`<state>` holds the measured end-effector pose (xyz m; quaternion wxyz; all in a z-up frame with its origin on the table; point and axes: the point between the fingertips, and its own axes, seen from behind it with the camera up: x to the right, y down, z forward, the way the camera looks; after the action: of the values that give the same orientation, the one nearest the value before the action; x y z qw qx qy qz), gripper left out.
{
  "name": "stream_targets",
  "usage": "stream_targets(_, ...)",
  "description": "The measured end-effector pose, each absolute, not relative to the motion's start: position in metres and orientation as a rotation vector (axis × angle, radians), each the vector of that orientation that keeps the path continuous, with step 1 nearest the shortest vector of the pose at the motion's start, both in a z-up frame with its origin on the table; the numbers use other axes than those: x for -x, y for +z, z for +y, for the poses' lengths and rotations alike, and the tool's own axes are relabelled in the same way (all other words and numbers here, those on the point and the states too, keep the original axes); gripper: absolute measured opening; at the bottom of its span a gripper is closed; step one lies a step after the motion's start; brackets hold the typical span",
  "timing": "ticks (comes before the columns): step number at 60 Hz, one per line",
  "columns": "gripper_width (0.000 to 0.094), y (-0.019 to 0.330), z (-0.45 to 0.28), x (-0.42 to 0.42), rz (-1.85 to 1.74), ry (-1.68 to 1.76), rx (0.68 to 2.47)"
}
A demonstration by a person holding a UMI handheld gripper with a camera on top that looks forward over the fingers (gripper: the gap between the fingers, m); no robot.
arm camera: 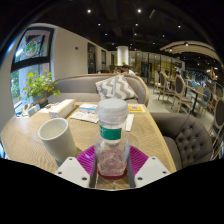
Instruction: Pour water
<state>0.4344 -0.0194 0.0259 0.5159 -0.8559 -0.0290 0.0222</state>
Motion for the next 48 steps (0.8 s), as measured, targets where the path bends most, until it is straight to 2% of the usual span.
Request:
stream_targets(8,0.0503,0.018,-0.024,-0.435,-0.042,0.066,2.111)
stream_targets(10,0.0585,0.014,-0.028,-0.437,-0.032,0.074,2.144)
stream_targets(15,0.0869,0.012,-0.040,-0.434,-0.008,0.092,2.199)
stream_targets(29,0.0853,0.058,-0.109,-0.427,0.032,0.003,2.304)
stream_targets(37,0.0853,0.103,-0.164,-0.410,0.051,-0.028,2.352)
stream_targets(48,0.0854,0.168,-0.225,-0.385,0.050,-0.077,2.332)
